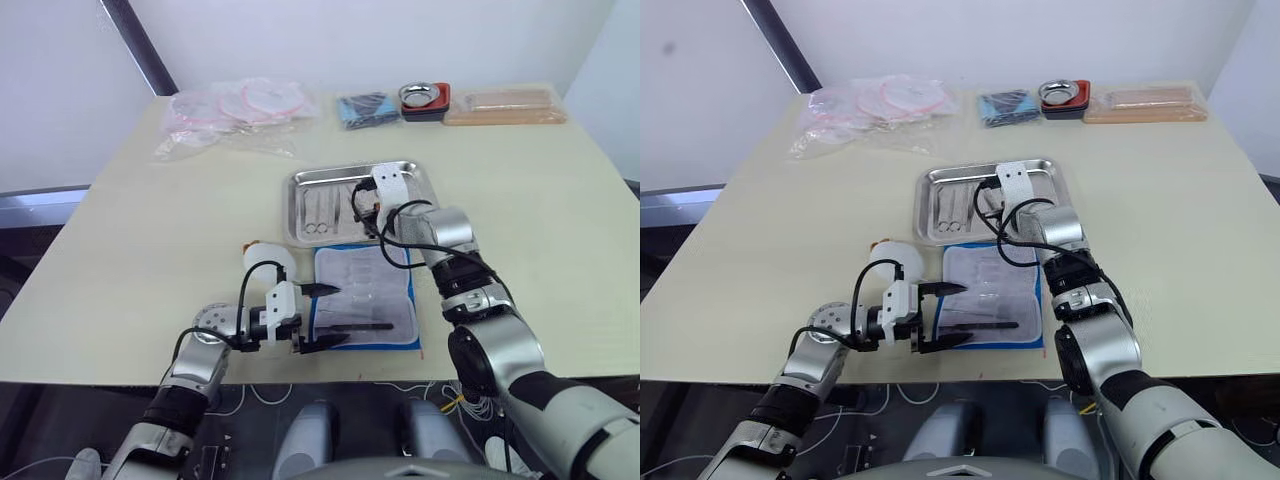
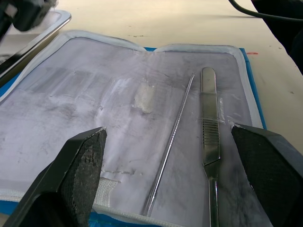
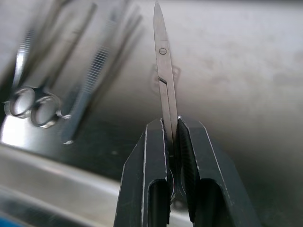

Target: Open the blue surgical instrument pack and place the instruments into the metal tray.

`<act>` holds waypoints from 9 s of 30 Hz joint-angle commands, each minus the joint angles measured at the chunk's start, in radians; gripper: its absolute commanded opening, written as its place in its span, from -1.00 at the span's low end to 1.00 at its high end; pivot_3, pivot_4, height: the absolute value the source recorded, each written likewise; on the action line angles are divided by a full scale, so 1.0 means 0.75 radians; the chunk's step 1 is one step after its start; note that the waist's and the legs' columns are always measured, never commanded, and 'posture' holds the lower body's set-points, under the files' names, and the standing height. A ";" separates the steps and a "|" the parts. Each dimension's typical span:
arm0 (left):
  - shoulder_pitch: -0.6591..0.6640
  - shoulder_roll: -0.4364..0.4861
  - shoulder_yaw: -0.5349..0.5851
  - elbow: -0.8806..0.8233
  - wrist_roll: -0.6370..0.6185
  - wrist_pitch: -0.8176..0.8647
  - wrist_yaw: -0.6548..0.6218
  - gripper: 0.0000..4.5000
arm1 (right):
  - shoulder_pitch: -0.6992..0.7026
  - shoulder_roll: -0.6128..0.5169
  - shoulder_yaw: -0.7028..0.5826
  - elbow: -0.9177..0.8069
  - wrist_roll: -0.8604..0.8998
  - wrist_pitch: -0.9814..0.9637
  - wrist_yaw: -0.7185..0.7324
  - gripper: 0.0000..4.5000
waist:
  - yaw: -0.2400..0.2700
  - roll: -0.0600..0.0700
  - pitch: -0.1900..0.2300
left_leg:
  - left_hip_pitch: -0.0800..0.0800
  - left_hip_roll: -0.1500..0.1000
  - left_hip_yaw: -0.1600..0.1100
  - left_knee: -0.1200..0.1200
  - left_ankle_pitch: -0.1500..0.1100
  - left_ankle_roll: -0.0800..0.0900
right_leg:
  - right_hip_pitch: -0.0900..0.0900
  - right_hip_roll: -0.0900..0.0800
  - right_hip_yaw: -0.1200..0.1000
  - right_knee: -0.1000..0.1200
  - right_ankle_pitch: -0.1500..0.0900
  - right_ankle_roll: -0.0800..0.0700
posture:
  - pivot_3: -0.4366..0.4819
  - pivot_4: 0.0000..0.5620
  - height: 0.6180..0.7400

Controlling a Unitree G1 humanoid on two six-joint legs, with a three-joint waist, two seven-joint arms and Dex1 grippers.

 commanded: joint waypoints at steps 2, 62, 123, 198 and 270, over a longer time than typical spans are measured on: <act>0.068 0.013 -0.050 0.147 0.122 0.105 0.067 1.00 | -0.094 0.010 -0.032 0.111 0.012 -0.117 -0.005 -0.98 | -0.002 0.000 0.000 | 0.000 0.000 0.000 0.000 0.000 0.000 | 0.000 0.000 0.000 0.000 0.000 0.000 | -0.05 -0.47 1.00; 0.105 0.068 -0.053 0.095 0.113 0.107 0.064 1.00 | 1.102 -1.200 -0.147 -1.293 0.656 -0.747 1.673 0.95 | 0.003 -0.014 0.011 | -0.001 0.004 0.000 -0.004 0.000 -0.001 | -0.001 -0.007 -0.004 -0.010 -0.001 0.001 | -0.05 -0.47 1.00; 0.066 0.105 -0.053 0.139 0.123 0.091 0.034 1.00 | 0.853 -0.782 0.609 -0.811 -0.124 -1.014 1.279 0.95 | -0.004 -0.022 0.004 | 0.002 0.004 0.002 -0.007 0.000 0.000 | 0.000 0.001 -0.002 -0.006 0.000 0.001 | -0.05 -0.47 1.00; 0.043 0.092 -0.084 0.201 0.131 0.052 0.032 1.00 | 0.855 -1.234 0.372 -1.262 0.006 -0.862 1.488 -0.98 | 0.009 -0.025 0.014 | 0.017 0.006 0.002 -0.022 0.000 -0.001 | 0.010 -0.007 -0.003 -0.020 -0.001 0.000 | -0.05 -0.47 1.00; 0.058 0.114 -0.064 0.199 0.132 0.054 0.039 1.00 | 0.149 -0.216 0.139 -0.149 0.005 -0.317 0.349 0.82 | -0.009 -0.014 0.009 | 0.020 0.005 0.003 -0.025 0.001 0.001 | 0.013 0.000 0.000 -0.017 0.001 -0.002 | -0.05 -0.47 1.00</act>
